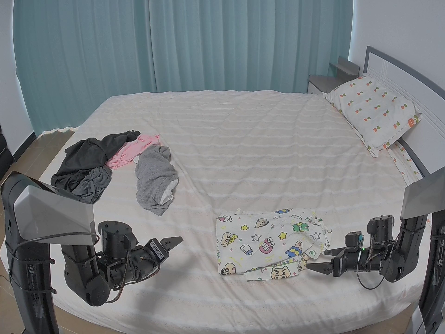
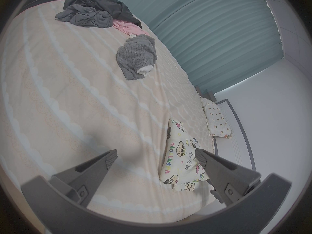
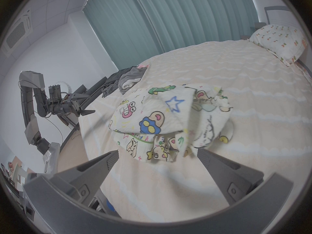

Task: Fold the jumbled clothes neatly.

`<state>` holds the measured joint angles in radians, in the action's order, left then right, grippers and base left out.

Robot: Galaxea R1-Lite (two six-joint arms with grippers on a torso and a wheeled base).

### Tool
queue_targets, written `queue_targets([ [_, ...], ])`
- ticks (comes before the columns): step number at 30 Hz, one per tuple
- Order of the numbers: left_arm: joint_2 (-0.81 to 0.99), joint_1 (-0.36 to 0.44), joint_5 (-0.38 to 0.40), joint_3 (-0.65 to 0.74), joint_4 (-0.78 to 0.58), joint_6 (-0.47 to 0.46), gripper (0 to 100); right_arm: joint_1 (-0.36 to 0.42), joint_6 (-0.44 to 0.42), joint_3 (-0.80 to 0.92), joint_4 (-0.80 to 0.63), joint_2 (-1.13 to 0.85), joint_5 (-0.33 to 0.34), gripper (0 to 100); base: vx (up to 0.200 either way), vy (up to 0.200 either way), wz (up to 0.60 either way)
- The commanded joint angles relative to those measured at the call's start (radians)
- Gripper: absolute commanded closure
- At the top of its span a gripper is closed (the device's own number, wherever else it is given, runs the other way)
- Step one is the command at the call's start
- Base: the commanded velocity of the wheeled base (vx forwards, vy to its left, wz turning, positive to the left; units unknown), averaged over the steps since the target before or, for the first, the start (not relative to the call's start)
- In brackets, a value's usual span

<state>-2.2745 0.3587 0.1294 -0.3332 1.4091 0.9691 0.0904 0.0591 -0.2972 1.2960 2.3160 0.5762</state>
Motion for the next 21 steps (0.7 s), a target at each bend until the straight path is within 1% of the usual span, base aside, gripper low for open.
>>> queue_targets([
  [1, -0.003, 0.0, -0.001, 0.0, 0.001, 0.0, 0, 0.0, -0.001, -0.002, 0.003, 0.002, -0.006, 0, 0.0, 0.0, 0.0],
  [2, -0.003, 0.0, -0.001, 0.0, -0.001, 0.0, 0, -0.003, -0.001, -0.005, 0.005, 0.002, -0.006, 0, 0.0, 0.0, 0.0],
  [5, -0.003, 0.0, -0.001, 0.0, 0.001, 0.0, 0, -0.051, -0.002, -0.039, 0.005, -0.007, -0.009, 0, 0.0, 0.0, 0.0],
  [7, -0.003, 0.0, -0.001, 0.002, 0.001, 0.0, 0, -0.052, -0.001, -0.033, 0.003, -0.018, -0.007, 0, 0.0, 0.0, 0.0],
  [10, -0.003, 0.0, -0.001, 0.002, 0.001, 0.0, 0, -0.046, 0.004, -0.02, 0.006, -0.026, -0.002, 0, 0.0, 0.0, 0.0],
  [13, -0.003, 0.0, -0.001, 0.002, 0.001, 0.0, 0, -0.003, 0.002, 0.021, 0.032, -0.064, 0.005, 0, 0.0, 0.0, 0.0],
  [18, -0.003, 0.0, -0.001, 0.002, 0.001, 0.0, 0, 0.038, 0.001, 0.052, 0.052, -0.086, 0.005, 0, 0.0, 0.0, 0.0],
  [21, -0.003, 0.0, -0.001, 0.002, 0.001, 0.0, 0, 0.035, 0.004, 0.043, 0.055, -0.059, -0.002, 0, 0.0, 0.0, 0.0],
])
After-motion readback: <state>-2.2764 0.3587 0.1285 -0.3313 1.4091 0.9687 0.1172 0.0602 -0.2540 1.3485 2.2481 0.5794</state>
